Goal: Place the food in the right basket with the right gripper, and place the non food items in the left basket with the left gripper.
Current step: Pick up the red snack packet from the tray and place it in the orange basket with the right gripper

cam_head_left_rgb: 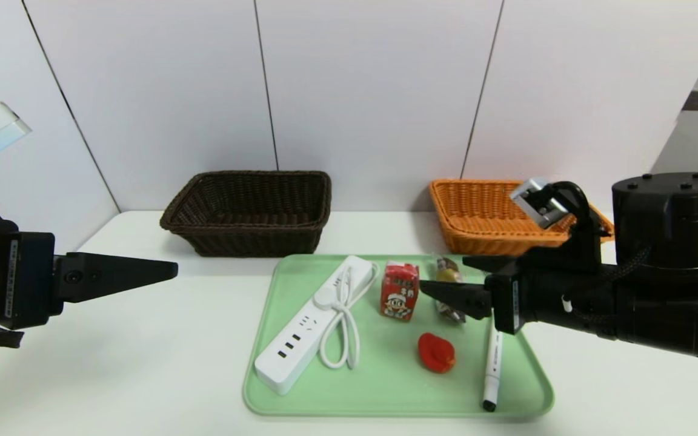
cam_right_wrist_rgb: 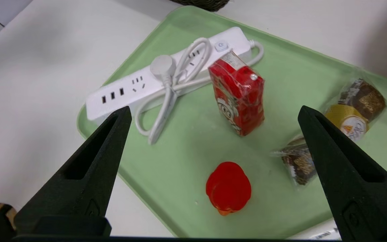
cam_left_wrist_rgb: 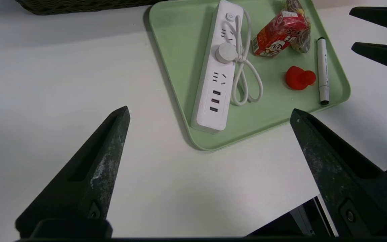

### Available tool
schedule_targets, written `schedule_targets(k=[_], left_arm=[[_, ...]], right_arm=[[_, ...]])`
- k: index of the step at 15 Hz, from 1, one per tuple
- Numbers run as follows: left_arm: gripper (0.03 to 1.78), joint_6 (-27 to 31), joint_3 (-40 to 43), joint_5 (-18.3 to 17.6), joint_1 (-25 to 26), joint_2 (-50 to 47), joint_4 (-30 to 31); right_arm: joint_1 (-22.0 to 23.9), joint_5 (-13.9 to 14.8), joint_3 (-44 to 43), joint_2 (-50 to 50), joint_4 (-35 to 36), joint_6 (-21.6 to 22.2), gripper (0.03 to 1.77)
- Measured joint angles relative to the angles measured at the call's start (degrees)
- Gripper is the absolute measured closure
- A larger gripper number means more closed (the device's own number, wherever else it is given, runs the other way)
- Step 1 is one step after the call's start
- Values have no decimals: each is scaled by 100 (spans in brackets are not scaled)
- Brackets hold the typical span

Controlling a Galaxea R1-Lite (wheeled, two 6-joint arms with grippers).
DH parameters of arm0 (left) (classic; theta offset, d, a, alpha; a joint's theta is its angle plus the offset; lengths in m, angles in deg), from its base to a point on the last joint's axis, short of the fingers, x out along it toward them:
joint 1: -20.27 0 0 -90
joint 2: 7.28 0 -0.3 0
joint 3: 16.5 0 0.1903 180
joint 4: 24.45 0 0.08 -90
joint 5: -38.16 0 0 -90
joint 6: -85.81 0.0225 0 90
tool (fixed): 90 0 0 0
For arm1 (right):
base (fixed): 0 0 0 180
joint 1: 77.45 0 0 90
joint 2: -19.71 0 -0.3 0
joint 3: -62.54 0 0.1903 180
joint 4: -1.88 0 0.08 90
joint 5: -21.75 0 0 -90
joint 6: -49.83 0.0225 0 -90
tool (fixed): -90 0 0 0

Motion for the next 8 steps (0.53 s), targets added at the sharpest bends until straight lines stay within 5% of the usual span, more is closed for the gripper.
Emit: schedule_targets(k=[4,8], left_arm=[[12,9,50,-6,0,-105,-11],[12,11,122,-11,-4,-201,-18]], right_arm=[[240,-336,747,-20,1130,-456,9],[238,-354,1056,256,2164,-712,9]])
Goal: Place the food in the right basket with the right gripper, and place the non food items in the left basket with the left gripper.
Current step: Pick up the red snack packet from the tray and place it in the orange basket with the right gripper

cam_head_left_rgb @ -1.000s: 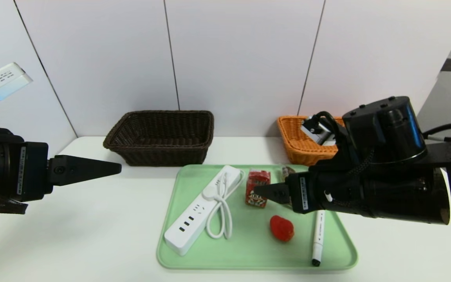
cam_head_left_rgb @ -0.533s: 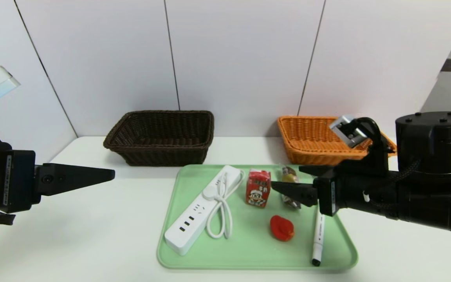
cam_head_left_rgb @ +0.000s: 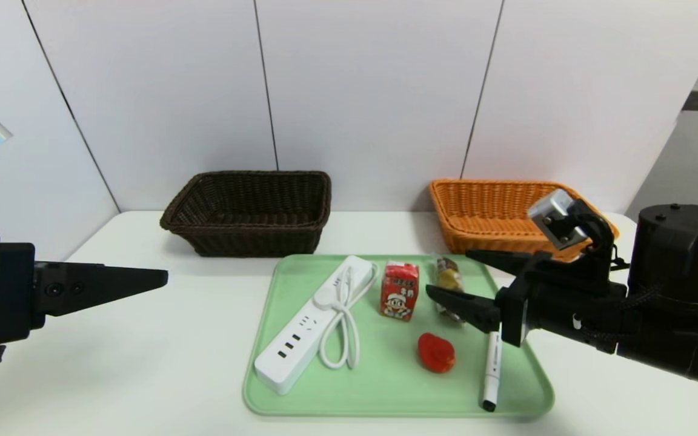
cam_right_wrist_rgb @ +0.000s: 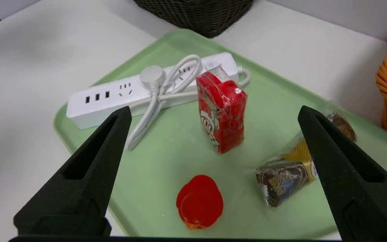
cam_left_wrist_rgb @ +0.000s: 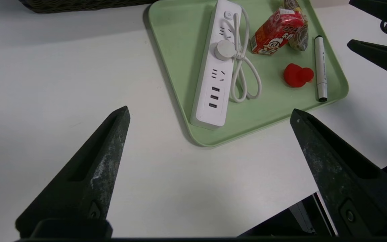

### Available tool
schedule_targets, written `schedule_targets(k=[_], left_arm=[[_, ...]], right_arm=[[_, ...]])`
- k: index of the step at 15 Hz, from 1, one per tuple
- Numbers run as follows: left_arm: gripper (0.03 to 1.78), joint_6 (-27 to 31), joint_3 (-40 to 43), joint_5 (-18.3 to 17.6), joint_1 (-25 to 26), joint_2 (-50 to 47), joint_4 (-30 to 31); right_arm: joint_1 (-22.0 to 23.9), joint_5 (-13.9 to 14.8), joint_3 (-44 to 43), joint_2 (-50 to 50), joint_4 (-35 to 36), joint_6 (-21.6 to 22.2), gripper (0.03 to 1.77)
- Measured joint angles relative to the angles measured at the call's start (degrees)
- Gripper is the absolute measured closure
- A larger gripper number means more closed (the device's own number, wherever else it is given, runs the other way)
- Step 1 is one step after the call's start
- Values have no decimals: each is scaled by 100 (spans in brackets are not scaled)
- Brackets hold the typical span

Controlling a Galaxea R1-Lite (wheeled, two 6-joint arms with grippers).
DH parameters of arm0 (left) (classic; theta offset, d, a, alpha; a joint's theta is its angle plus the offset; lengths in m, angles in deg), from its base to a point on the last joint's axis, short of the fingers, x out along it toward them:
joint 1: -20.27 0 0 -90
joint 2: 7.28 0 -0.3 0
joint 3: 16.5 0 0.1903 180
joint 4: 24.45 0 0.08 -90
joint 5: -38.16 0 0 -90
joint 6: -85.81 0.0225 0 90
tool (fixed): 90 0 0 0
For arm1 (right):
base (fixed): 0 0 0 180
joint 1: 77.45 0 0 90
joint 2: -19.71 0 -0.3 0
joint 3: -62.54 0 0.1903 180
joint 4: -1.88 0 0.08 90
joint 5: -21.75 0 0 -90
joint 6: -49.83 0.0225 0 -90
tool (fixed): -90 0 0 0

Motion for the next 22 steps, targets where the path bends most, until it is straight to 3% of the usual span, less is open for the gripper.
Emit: schedule_targets(k=[5,14,22], left_arm=[[12,9,13,-1,-5,-59,0],[12,45,-11,-227,-33,7,40],[12,52,-22,-254,-82,189,66]], right_arm=[[-22,-66,91,439,647,-250,9],[-105,-77,5,1430,1554,-233,9],[-99,-226,-461,2053,1582,-219,9]])
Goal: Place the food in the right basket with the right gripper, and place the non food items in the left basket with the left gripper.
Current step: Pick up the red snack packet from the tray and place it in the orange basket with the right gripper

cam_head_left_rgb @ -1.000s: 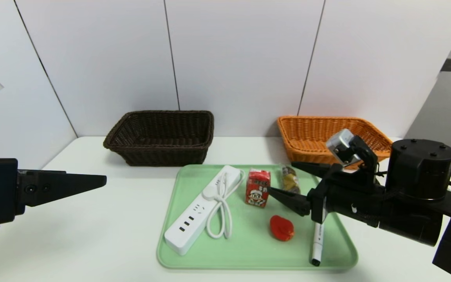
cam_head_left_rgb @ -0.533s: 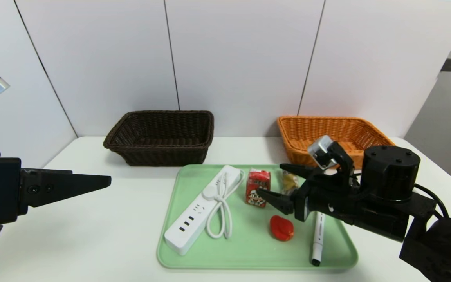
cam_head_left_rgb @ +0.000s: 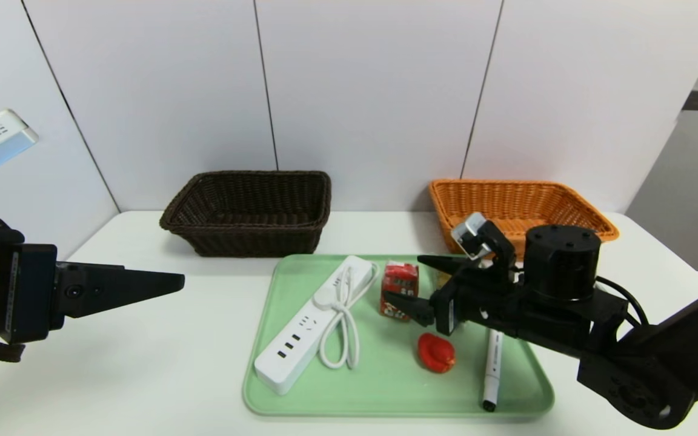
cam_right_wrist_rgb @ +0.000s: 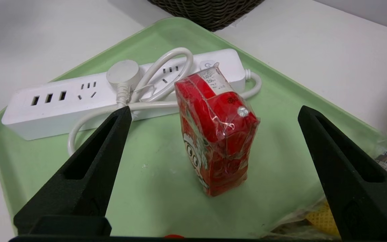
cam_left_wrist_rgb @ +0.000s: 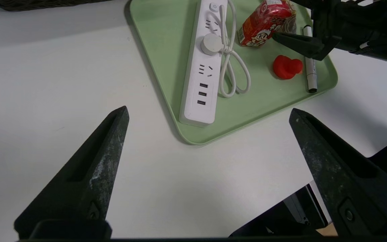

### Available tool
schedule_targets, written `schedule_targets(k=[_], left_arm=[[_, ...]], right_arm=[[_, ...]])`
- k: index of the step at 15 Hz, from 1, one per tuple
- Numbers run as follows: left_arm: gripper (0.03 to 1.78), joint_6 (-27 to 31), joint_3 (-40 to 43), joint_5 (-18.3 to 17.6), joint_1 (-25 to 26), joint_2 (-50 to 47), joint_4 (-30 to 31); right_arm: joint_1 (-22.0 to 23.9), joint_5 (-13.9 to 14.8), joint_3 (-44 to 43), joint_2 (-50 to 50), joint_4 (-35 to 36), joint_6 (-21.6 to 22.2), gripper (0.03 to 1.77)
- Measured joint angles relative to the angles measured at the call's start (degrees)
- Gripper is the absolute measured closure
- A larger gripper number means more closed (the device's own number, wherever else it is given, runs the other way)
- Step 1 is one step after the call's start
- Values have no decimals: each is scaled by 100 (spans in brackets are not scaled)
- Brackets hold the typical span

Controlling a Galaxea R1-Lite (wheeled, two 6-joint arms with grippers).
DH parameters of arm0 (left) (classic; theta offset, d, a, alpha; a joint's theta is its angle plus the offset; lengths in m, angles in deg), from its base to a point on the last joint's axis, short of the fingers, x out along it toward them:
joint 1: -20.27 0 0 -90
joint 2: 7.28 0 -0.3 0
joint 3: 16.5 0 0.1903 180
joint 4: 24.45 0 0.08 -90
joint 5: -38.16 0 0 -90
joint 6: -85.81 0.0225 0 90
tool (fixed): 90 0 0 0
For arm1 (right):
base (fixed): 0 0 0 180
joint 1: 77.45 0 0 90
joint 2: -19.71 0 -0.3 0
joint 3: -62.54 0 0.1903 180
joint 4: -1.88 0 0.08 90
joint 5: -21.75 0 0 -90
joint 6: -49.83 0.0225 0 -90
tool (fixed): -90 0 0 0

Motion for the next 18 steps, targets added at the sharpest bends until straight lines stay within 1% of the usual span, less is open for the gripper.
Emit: schedule_targets(k=[4,14,15,17,18], left_arm=[[12,-9,0,0,-1,50,22],[12,-18,33,5,-1,169,20],[12,-16,43,2,-1,179,16],[12,-22,43,2,-1,190,20],[12,-27,43,0,-1,190,18]], right_arm=[[-6,-66,-171,224,-5,2,9],[-6,-80,-482,686,5,15,9],[-6,-80,-499,708,2,17,21],[-6,-80,-525,734,5,20,56],[-6,-80,-534,747,5,22,69]])
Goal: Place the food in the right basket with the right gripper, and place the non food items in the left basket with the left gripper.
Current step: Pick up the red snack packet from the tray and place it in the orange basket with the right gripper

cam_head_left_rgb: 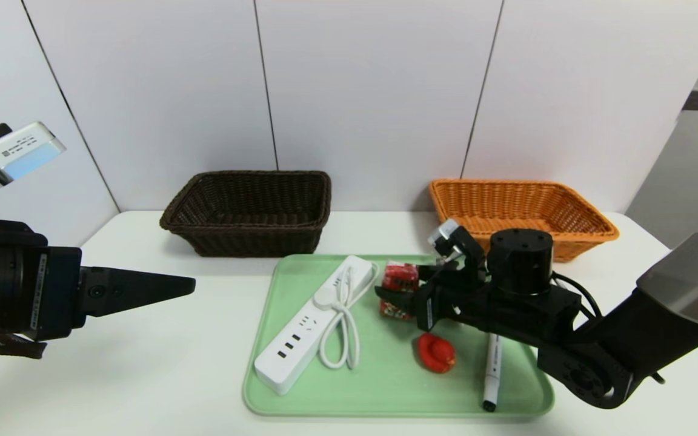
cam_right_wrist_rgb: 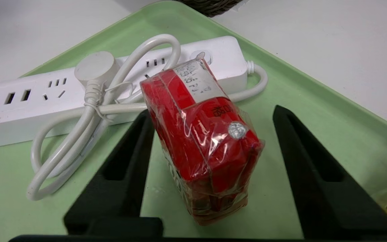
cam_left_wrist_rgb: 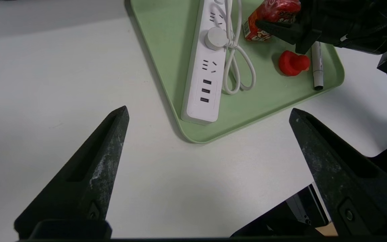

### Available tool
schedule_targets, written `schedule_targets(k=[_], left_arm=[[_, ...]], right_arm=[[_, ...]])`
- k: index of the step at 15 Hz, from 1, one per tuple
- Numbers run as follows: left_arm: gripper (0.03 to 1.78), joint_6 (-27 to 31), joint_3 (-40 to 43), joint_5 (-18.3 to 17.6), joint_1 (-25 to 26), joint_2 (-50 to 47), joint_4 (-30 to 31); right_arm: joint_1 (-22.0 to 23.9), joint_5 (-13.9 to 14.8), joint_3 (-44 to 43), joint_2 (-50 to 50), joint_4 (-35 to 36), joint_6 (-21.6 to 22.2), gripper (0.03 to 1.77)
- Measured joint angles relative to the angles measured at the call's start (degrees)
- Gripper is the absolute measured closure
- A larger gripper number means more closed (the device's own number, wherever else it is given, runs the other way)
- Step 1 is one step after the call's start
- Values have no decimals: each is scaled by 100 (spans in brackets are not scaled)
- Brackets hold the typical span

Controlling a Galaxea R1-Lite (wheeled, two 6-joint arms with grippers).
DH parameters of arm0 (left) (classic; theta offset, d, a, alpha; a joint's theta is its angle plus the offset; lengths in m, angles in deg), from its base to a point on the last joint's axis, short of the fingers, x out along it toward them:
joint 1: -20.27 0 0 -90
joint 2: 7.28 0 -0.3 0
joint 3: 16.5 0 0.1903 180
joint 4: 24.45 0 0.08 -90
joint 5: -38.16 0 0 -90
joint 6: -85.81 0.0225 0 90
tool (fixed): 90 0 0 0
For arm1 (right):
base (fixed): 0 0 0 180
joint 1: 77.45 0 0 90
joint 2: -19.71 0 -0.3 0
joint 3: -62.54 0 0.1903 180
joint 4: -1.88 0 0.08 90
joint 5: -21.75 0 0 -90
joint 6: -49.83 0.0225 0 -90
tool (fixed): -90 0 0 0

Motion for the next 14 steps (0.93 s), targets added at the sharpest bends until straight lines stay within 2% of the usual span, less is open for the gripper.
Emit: schedule_targets(k=[3,5,10,14], left_arm=[[12,-2,0,2,-7,9,-2],[12,-2,0,0,-7,11,-7],[12,-11,67,2,-10,17,-7],[12,-9,76,2,-10,34,-11]], right_arm=[[0,0,-4,13,-2,0,102],[2,0,16,0,17,9,146],[-118,102,22,-317,-200,639,145],[-121,634,-594,-1031,-1371,972,145]])
